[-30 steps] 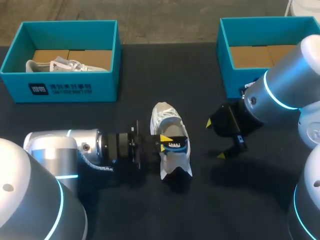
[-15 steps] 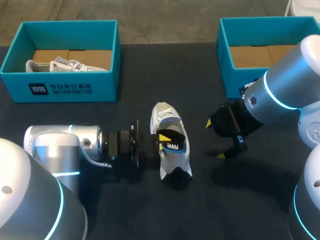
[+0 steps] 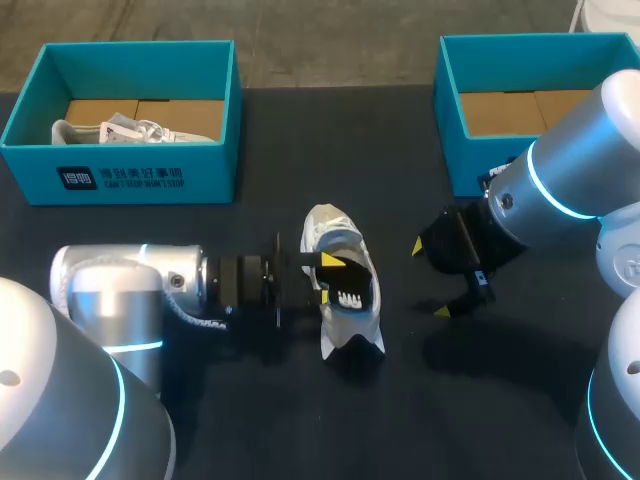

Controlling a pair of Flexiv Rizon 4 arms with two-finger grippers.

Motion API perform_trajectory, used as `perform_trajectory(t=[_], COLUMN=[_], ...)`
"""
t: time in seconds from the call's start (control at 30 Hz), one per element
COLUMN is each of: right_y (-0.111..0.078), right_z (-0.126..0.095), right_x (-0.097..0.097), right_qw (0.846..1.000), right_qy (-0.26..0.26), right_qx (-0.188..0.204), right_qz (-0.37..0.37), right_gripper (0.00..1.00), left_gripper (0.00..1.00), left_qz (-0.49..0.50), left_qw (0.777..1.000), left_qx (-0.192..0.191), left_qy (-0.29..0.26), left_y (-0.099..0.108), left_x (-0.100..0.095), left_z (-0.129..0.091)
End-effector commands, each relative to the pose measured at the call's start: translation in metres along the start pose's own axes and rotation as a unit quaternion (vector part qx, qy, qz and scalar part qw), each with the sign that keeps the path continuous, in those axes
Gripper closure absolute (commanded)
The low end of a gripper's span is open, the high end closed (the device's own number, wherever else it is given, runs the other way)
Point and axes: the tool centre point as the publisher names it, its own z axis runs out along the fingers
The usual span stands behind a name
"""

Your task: Take the shoe out of the shoebox, open the shoe tongue, remove and reinsert the insole, then place the shoe into the shoebox

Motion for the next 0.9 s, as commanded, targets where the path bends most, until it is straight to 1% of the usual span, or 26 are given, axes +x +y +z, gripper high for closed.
perform_trajectory(t=[0.03,0.1,0.17,0.2,0.27,0.33,0.37,0.4,0.43,0.47,0.5,0.6,0.9], right_y=[0.0,0.0,0.0,0.0,0.0,0.0,0.0,0.0,0.0,0.0,0.0,0.0,0.0], right_z=[0.0,0.0,0.0,0.0,0.0,0.0,0.0,0.0,0.0,0.0,0.0,0.0,0.0], right_x=[0.001,0.001,0.001,0.001,0.001,0.001,0.001,0.001,0.001,0.001,0.001,0.001,0.001], right_qw=[1.0,1.0,1.0,1.0,1.0,1.0,1.0,1.0,1.0,1.0,1.0,1.0,1.0], right_qy=[-0.001,-0.001,-0.001,-0.001,-0.001,-0.001,-0.001,-0.001,-0.001,-0.001,-0.001,-0.001,-0.001], right_qx=[0.001,0.001,0.001,0.001,0.001,0.001,0.001,0.001,0.001,0.001,0.001,0.001,0.001], right_qz=[0.0,0.0,0.0,0.0,0.0,0.0,0.0,0.0,0.0,0.0,0.0,0.0,0.0], right_gripper=[0.0,0.0,0.0,0.0,0.0,0.0,0.0,0.0,0.0,0.0,0.0,0.0,0.0], left_gripper=[0.55,0.56,0.62,0.62,0.65,0.65,0.67,0.76,0.83,0.97,1.0,1.0,1.0], left_qz=[0.004,0.004,0.004,0.004,0.005,0.006,0.006,0.005,0.005,0.007,0.008,0.019,0.018], left_qw=[1.0,1.0,1.0,1.0,1.0,1.0,1.0,1.0,1.0,1.0,1.0,0.999,1.0], left_qx=[-0.003,-0.001,0.002,0.003,0.005,0.005,0.006,0.006,0.005,0.004,0.002,-0.013,-0.013], left_qy=[-0.005,-0.005,-0.005,-0.004,0.0,0.004,0.005,0.008,0.011,0.013,0.016,0.03,0.021], left_y=[-0.013,-0.015,-0.017,-0.018,-0.02,-0.019,-0.018,-0.016,-0.016,-0.015,-0.014,-0.01,-0.003], left_x=[0.003,0.004,0.006,0.006,0.009,0.01,0.012,0.013,0.013,0.014,0.014,0.017,0.016], left_z=[-0.006,-0.006,-0.004,-0.004,-0.001,0.001,0.003,0.005,0.005,0.006,0.007,0.008,0.006])
